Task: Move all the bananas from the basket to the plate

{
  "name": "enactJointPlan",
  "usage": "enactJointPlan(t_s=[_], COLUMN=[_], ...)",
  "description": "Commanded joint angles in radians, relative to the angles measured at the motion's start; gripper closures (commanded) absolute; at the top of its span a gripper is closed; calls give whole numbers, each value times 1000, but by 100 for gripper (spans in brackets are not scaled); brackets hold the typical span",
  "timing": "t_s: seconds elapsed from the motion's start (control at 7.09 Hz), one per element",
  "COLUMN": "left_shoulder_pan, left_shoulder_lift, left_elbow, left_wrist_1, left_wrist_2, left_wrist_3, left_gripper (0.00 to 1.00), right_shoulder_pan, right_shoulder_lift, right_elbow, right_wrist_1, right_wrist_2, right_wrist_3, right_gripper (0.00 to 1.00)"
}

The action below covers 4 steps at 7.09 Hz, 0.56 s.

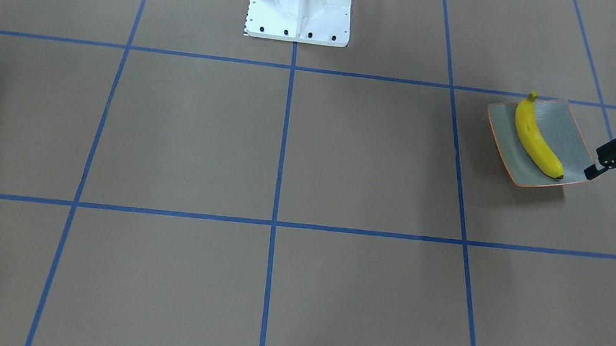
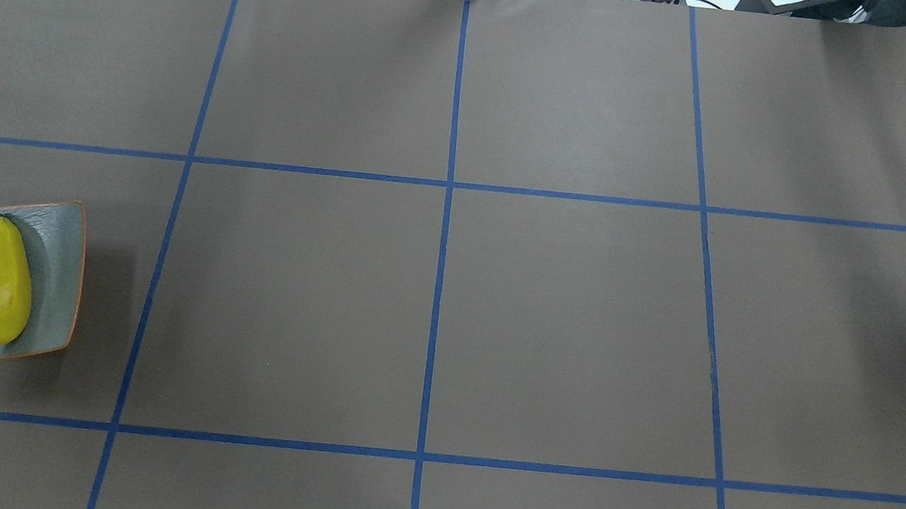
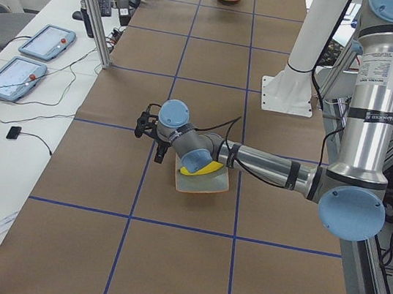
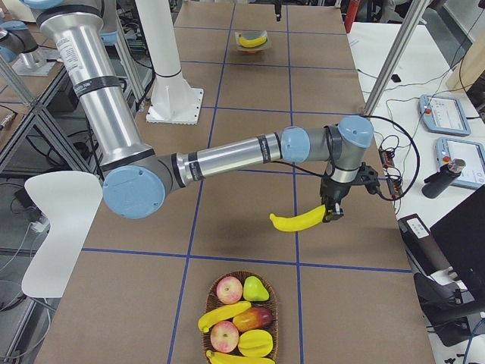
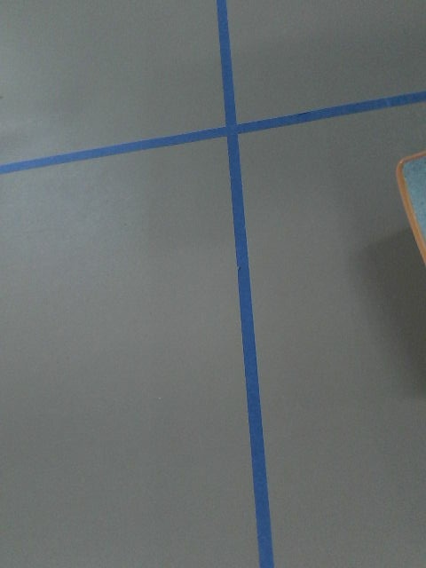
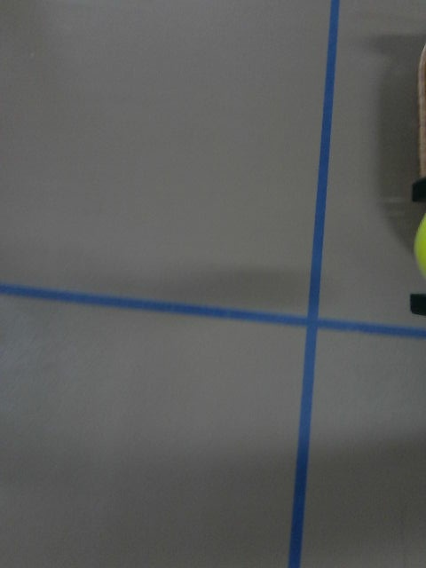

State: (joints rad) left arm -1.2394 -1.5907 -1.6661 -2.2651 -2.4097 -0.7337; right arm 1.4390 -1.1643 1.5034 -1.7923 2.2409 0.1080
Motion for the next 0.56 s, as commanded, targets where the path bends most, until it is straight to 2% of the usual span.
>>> enactJointPlan(t_s=[0.0, 0.14, 0.42], left_shoulder_pan=[2, 11, 90], left_shoulder_lift=[-105, -164, -254], left_elbow=[26, 28, 11], left_wrist_1=[1, -4, -36], left_wrist_2=[-2, -2, 0], left_wrist_3=[-140, -245, -462], left_gripper=[0, 0, 0], right_shoulder_pan=[-177, -257, -400], right_shoulder_lift=[81, 124, 146], right_elbow=[96, 124, 120], right_wrist_1=[-1, 25, 263], right_wrist_2=[86, 85, 82], right_wrist_3=[356, 519, 873], right_gripper=[100, 100, 100])
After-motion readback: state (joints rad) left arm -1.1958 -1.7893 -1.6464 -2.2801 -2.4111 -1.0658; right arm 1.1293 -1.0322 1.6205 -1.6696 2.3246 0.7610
